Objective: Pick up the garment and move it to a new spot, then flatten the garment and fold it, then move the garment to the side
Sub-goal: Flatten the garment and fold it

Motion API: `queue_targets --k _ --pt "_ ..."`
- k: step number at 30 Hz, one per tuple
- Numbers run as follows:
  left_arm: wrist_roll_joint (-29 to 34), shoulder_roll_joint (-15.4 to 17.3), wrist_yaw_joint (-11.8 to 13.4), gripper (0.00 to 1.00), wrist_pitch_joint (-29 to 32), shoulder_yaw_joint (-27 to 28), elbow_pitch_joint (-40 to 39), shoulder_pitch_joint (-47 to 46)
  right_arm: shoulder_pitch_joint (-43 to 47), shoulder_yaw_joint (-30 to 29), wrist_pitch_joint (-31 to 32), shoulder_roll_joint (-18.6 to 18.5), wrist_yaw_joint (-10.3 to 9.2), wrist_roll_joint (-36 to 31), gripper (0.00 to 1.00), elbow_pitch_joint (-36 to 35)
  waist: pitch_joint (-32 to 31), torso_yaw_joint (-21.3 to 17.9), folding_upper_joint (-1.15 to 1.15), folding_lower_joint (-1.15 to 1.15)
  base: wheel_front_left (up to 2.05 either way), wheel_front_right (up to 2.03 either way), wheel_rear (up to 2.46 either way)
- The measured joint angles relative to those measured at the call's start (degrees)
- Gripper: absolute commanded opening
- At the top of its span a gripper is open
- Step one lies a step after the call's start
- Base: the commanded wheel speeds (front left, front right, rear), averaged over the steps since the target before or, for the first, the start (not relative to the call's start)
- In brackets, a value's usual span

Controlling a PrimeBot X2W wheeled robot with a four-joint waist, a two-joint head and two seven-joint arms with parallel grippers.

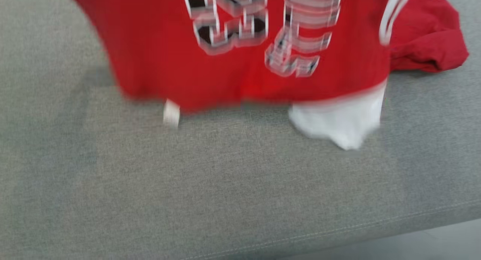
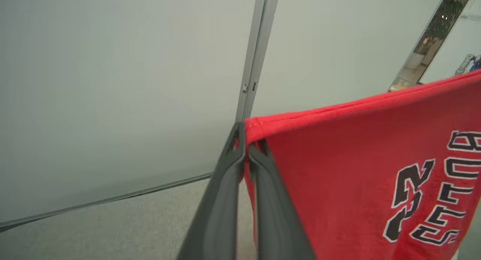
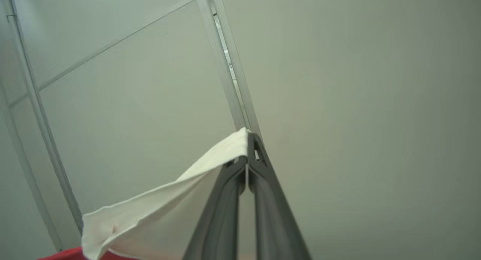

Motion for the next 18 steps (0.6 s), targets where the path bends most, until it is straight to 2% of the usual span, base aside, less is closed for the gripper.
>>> queue_targets --k 3,6,8,9,11,12,14,16,18 --pt "3.85 -4.99 0.26 0.00 -4.12 2.81 -0.64 -11.29 -11.77 -1.23 -2.65 3.19 0.08 -1.18 0.00 -0.32 2.21 0.80 0.00 0.00 0.00 0.00 0.00" --pt "8.68 -4.54 0.25 0.00 -5.21 2.60 -1.56 -17.40 -18.98 -1.57 -3.58 4.23 0.14 -1.68 0.00 -0.26 4.48 1.50 0.00 0.00 0.00 0.00 0.00" --pt "9.80 -4.00 0.09 0.00 -5.22 1.37 -1.47 -17.50 -19.68 -0.51 -3.87 4.66 0.29 -1.63 0.00 0.08 6.06 1.83 0.00 0.00 0.00 0.00 0.00" --pt "11.05 -3.80 -0.78 0.00 -5.63 0.26 -1.37 -17.29 -19.43 0.47 -3.89 4.75 0.68 -1.64 0.00 0.41 6.85 1.94 0.00 0.00 0.00 0.00 0.00" --pt "14.35 -3.99 -2.86 0.00 -9.13 -1.04 -1.05 -15.35 -16.96 2.22 -5.27 5.97 0.90 -1.63 0.00 0.88 8.33 2.09 0.00 0.01 0.00 0.00 0.00" --pt "14.89 -4.46 -3.43 0.00 -11.09 -1.12 -0.66 -13.23 -14.21 3.21 -5.99 6.54 1.82 -1.54 0.00 1.10 8.96 2.12 0.00 0.01 0.00 0.00 0.00" --pt "14.91 -5.82 -3.53 0.00 -14.69 -1.33 1.08 -6.04 -6.19 5.10 -7.34 8.82 3.39 -0.76 0.00 1.54 9.84 2.07 0.00 0.02 0.00 0.00 0.00" --pt "13.37 -8.25 -3.23 0.00 -17.95 -1.79 3.57 3.44 3.70 6.47 -7.91 10.98 4.00 0.82 0.00 1.74 9.83 1.90 0.00 0.02 0.00 0.00 0.00" --pt "11.58 -9.88 -2.75 0.00 -20.39 -3.21 5.90 12.91 13.32 7.04 -8.13 11.63 4.32 2.47 0.00 1.52 9.29 1.80 0.00 0.02 0.00 0.00 0.00"
